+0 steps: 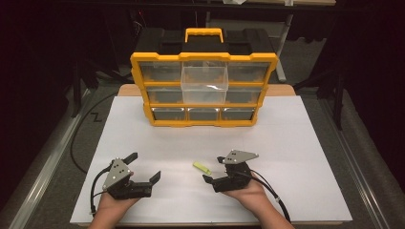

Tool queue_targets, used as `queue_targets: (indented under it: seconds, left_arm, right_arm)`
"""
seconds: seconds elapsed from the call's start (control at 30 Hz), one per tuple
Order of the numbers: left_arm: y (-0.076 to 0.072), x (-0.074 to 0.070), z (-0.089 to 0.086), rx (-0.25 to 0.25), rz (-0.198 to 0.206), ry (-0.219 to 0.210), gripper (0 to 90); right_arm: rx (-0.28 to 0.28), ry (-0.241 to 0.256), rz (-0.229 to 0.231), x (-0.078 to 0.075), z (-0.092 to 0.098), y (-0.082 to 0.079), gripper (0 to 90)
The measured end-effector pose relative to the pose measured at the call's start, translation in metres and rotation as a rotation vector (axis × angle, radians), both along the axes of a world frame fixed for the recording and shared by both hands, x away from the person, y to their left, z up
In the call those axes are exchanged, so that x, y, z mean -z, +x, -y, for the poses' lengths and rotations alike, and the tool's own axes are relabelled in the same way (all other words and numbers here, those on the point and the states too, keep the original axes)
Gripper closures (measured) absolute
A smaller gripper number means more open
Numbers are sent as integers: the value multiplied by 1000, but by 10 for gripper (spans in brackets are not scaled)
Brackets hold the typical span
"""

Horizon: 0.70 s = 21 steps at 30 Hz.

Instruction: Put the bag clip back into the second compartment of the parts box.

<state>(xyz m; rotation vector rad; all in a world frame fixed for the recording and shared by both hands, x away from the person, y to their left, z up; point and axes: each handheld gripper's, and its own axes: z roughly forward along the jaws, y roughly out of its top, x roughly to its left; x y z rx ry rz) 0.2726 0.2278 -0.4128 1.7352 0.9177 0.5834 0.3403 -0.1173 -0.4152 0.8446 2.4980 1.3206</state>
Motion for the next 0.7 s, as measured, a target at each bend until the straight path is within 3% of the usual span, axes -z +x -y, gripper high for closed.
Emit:
queue_targets:
  seconds: [0.13, 0.33, 0.7]
  left_arm:
    - [0, 0, 0, 3, -2, 0, 2]
    - [0, 0, 0, 5, -1, -2, 3]
    - [0, 0, 0, 5, 1, -4, 3]
  right_arm:
    - [15, 0, 8, -1, -1, 1, 1]
    - [26, -29, 39, -4, -4, 2, 0]
    - [7, -87, 20, -3, -23, 24, 4]
